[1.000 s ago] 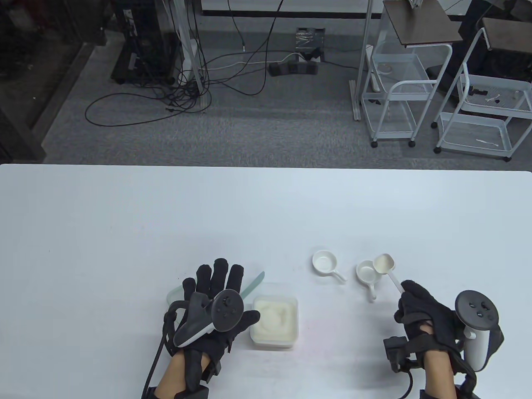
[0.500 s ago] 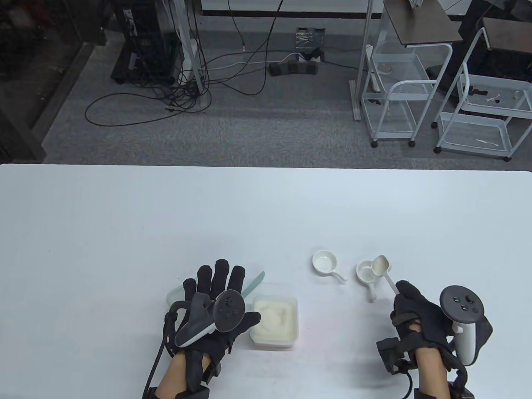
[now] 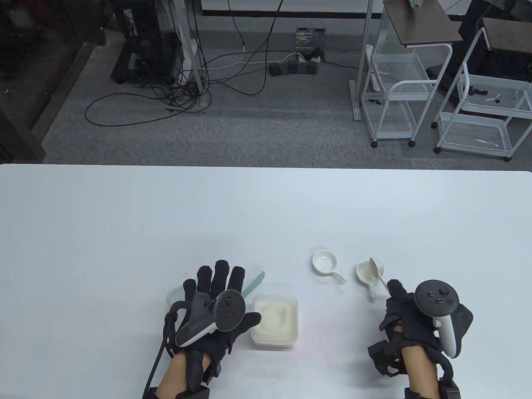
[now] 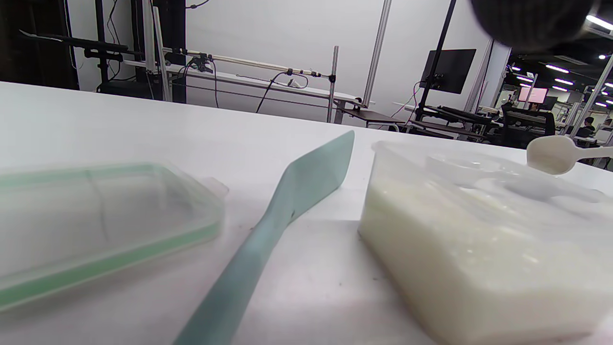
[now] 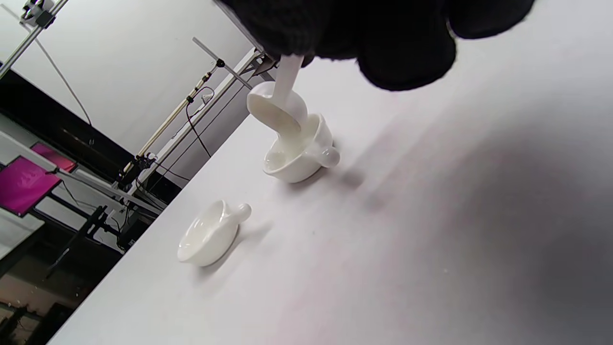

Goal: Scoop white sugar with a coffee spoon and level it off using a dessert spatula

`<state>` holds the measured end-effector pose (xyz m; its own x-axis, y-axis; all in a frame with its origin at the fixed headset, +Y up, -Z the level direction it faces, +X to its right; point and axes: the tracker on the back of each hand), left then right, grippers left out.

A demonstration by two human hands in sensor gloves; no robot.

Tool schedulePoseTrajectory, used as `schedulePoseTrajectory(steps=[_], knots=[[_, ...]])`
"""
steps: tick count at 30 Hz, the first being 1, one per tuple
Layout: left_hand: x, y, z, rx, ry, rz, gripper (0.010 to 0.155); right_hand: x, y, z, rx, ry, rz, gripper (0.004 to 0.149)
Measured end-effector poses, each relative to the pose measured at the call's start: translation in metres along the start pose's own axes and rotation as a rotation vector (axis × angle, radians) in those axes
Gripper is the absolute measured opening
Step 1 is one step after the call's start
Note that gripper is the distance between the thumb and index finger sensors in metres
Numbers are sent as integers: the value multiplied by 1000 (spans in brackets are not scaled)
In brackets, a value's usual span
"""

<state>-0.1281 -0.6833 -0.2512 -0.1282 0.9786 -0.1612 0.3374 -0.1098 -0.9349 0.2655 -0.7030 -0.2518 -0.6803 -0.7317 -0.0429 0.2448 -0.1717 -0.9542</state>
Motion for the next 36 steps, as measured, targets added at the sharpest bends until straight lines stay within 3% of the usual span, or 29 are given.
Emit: schedulePoseTrajectory(steps=[8, 19, 24, 31, 36], knots=[[0, 0, 0, 5, 11, 4, 103, 12, -7, -24, -110, -423, 72, 51], [0, 0, 1, -8, 14, -15, 102, 16, -8, -30, -123, -452, 71, 52], [0, 1, 1, -8, 6, -17, 103, 8, -7, -21, -115, -229, 83, 53], [1, 0, 2, -10, 6, -30, 103, -4, -7, -6, -70, 268, 50, 52], [-1, 1, 2, -7, 9, -19, 103, -5, -6, -1, -57, 407, 20, 52]])
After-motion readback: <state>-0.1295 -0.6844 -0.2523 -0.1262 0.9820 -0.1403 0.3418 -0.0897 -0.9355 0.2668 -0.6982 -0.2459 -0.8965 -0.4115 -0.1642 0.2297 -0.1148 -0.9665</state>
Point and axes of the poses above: the tracker on the back of each hand, its own z axis roughly to the little-finger side, its own y axis roughly from the wrist to the fingertips, x = y × z, and after that the axes turned 4 degrees about -x, right-handed
